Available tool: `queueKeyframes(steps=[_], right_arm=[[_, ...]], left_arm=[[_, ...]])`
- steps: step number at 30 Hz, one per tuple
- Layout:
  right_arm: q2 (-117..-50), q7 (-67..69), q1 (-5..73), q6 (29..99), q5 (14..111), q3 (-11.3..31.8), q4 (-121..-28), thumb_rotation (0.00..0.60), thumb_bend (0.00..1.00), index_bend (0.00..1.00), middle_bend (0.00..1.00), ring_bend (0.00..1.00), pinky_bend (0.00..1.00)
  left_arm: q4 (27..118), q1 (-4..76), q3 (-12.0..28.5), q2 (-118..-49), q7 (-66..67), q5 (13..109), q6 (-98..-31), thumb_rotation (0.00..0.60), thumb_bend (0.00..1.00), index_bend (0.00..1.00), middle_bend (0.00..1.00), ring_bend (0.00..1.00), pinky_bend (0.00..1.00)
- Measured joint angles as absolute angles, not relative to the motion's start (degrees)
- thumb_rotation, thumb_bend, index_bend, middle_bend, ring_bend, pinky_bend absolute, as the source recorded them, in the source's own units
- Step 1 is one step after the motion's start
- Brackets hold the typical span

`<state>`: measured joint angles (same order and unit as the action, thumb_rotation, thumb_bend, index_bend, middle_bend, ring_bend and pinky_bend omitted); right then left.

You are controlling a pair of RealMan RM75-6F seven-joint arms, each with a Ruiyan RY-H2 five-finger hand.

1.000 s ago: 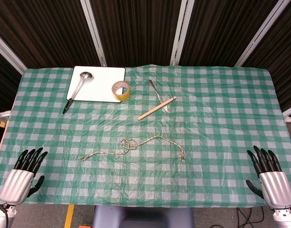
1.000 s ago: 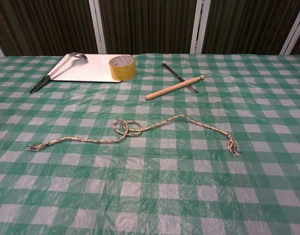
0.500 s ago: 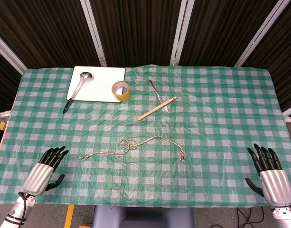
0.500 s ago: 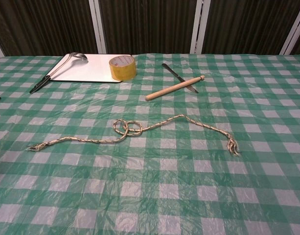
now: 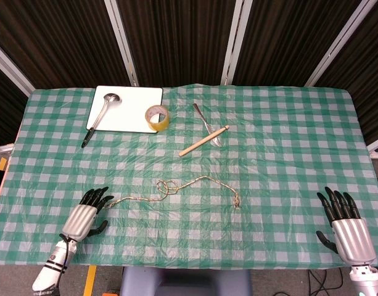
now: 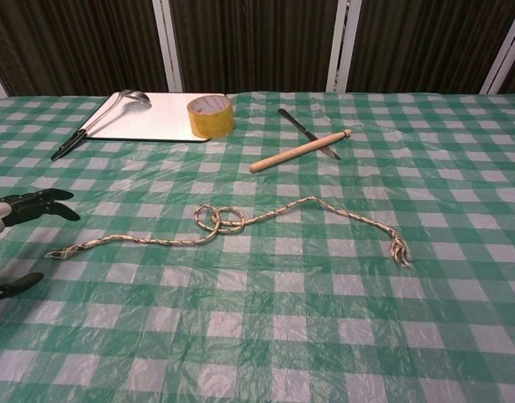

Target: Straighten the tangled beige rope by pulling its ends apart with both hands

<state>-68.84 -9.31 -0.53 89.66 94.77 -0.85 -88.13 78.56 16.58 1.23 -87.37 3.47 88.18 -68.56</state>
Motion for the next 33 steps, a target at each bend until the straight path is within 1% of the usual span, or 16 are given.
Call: queueKeyframes(steps=[3,9,15,24,33], right_arm=[[-68.9,-9.3,-0.5,89.6,94.5,-0.7,-88.2,0.600,0.29,0.00,0.00,0.00,0.00],[-68.8,-9.4,-0.4,89.4,94.5,-0.9,-88.4,0.600,0.29,0.00,0.00,0.00,0.00],[-68.7,-9.3,-0.4,89.4,94.2,-0.7,-88.4,0.600,0.29,0.00,0.00,0.00,0.00],[-68.9,-9.6,-0.2,89.1,93.8,-0.6,-88.3,0.600,0.29,0.00,0.00,0.00,0.00],[-68.8,-9.4,-0.1,88.9,93.7,-0.6,-88.3,0.600,0.29,0.00,0.00,0.00,0.00]], left_arm=[[76.3,17.1,2.2,-89.9,5.1,87.5,-69.1,0.600,0.40,0.35,0.00,0.00,0.06],[71.8,18.1,3.7,-93.6,7.5,86.9,-70.8,0.600,0.40,0.40,0.00,0.00,0.06],[68.7,19.2,4.2,-96.0,8.7,86.1,-70.9,0.600,0.41,0.40,0.00,0.00,0.06],[67.8,20.5,4.3,-97.1,10.6,84.7,-69.4,0.600,0.40,0.40,0.00,0.00,0.06],[67.3,21.3,4.6,-97.8,13.9,82.2,-67.8,0.600,0.41,0.45,0.00,0.00,0.06]])
